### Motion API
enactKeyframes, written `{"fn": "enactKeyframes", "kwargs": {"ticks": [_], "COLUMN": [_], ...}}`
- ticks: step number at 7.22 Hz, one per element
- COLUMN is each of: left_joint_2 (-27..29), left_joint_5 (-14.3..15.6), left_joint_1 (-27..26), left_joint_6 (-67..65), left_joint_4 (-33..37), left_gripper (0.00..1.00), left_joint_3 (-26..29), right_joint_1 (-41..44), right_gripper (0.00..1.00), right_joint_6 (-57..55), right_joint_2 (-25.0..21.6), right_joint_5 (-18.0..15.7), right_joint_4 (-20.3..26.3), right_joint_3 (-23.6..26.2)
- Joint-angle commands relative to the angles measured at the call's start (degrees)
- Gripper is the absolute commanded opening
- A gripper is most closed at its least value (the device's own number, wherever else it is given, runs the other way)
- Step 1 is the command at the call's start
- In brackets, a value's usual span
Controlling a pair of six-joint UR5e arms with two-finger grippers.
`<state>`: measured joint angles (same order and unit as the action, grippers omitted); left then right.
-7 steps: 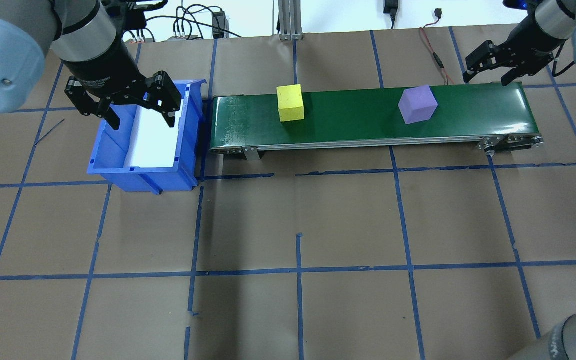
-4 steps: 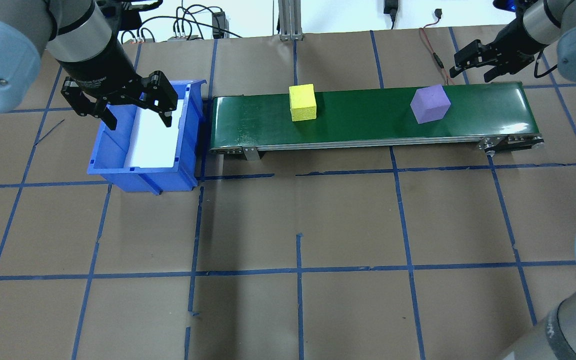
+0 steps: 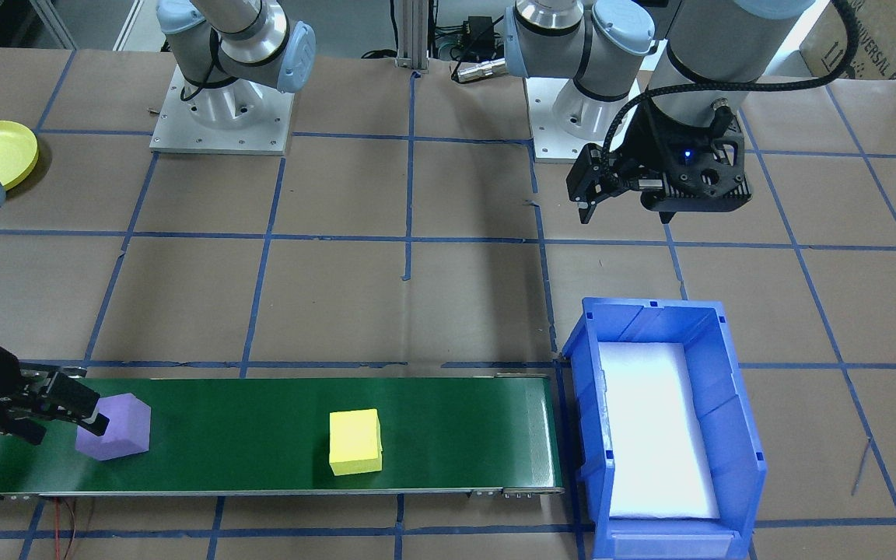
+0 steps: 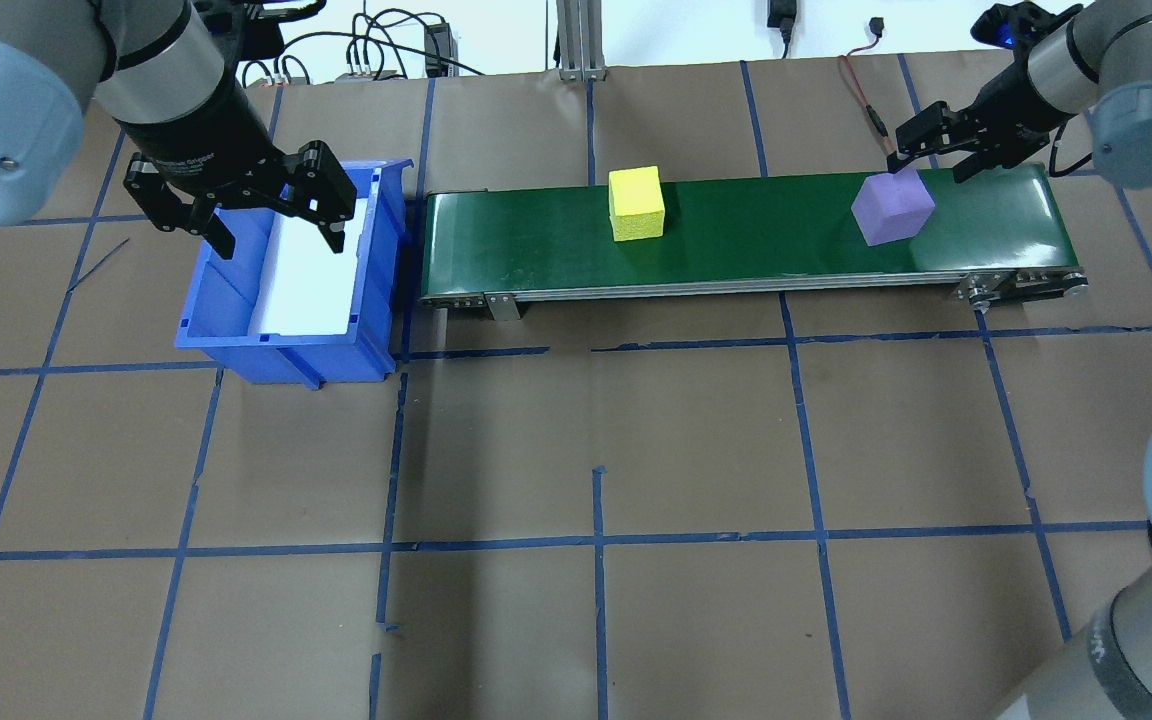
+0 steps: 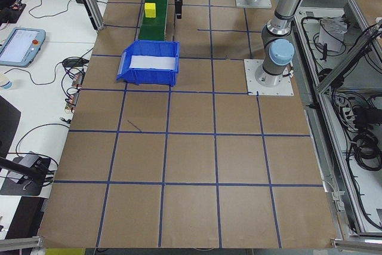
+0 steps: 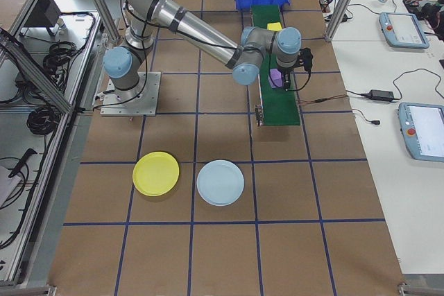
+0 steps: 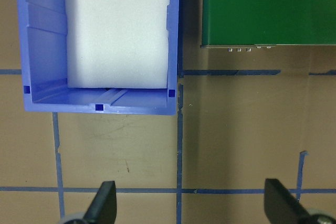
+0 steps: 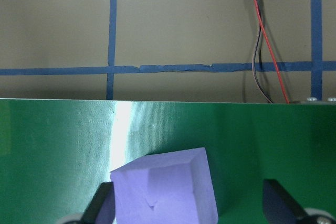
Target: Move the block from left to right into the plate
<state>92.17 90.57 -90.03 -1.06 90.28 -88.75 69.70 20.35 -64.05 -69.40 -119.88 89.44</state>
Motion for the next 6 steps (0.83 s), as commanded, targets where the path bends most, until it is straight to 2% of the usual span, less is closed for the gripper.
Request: {"fn": "enactKeyframes", "kwargs": {"ticks": [1, 3, 4, 5, 6], "left_joint_2": [0.0, 0.0, 0.0, 0.0, 0.0], "left_joint_5": [-0.2, 0.0, -0.1, -0.1, -0.1], "left_joint_1": [0.0, 0.0, 0.0, 0.0, 0.0], "left_joint_6": [0.0, 0.0, 0.1, 0.1, 0.1], "left_joint_4": [0.0, 0.0, 0.0, 0.0, 0.0], "left_gripper": [1.00, 1.00, 1.00, 1.00, 1.00], "left_joint_3": [-0.3, -0.2, -0.3, -0.3, -0.3], "right_joint_1": [0.0, 0.0, 0.0, 0.0, 0.0], "right_gripper": [1.00, 1.00, 1.00, 0.90, 0.52], "right_joint_6": [-0.1, -0.1, -0.2, -0.6, -0.4], "right_joint_2": [0.5, 0.6, 0.6, 0.6, 0.6], "right_joint_5": [-0.5, -1.0, -4.1, -9.9, -10.8], "right_joint_4": [-0.4, -0.4, -0.4, -0.5, -0.6], "right_joint_3": [0.3, 2.6, 2.7, 2.5, 1.9]}}
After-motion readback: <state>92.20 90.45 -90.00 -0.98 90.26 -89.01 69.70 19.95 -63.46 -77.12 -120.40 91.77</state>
